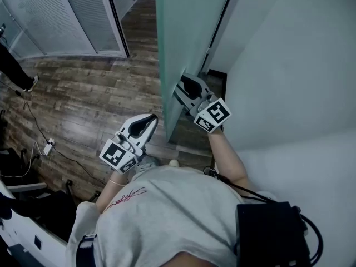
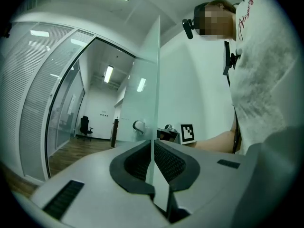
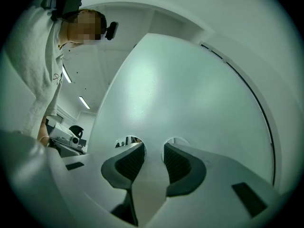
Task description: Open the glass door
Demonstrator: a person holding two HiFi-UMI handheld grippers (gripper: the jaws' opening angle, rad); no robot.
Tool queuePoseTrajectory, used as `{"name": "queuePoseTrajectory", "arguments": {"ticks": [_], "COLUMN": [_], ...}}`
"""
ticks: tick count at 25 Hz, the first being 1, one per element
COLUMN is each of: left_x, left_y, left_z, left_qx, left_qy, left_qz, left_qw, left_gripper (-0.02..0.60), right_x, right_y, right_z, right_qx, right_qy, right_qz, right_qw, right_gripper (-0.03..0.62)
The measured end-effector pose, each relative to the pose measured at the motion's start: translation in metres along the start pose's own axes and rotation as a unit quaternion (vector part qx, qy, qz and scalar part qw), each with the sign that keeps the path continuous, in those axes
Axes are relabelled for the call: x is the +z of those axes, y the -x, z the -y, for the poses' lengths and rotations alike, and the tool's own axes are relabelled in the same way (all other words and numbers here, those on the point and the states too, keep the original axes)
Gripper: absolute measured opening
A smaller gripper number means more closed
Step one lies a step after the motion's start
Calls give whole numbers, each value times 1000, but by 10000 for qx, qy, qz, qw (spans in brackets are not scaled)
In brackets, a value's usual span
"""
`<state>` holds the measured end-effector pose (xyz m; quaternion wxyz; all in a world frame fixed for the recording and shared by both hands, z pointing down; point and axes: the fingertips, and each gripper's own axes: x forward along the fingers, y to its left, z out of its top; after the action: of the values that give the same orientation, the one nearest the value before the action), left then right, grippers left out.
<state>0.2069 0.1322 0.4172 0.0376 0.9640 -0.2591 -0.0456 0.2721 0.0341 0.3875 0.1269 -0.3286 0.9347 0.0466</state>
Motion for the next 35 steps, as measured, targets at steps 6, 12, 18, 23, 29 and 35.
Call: {"name": "queuePoseTrajectory", "arguments": {"ticks": [6,12,18,23,29,35], "left_x": [-4,-4,-10,-12,-16,-21], "left_y": [-31,-55,-77,-88,-100,-103], "left_z": [23,46,64,81,96,101], "left_qx": [-498,-948,-1337,-1605,-1791,-1796], "left_qy": [-18,4,2,4,18,54], "left_qz": [-123,-200,-304,-343,-386,-427], "left_qw": [9987,9953,9906,9864,9831,9828], "left_gripper": [35,35,35,35,35,35], "right_x": [11,21,28,35,43,51], "right_y": [36,68,100,122,149,172], "right_z": [7,10,20,20,29,34], "right_qx": [-23,-67,-220,-219,-87,76], "right_qy": [1,44,63,27,-42,-108], "right_qz": [-17,-78,-61,-66,-52,-51], "right_qw": [10000,9999,9997,9997,9999,9999], "right_gripper": [133,133,133,133,133,133]}}
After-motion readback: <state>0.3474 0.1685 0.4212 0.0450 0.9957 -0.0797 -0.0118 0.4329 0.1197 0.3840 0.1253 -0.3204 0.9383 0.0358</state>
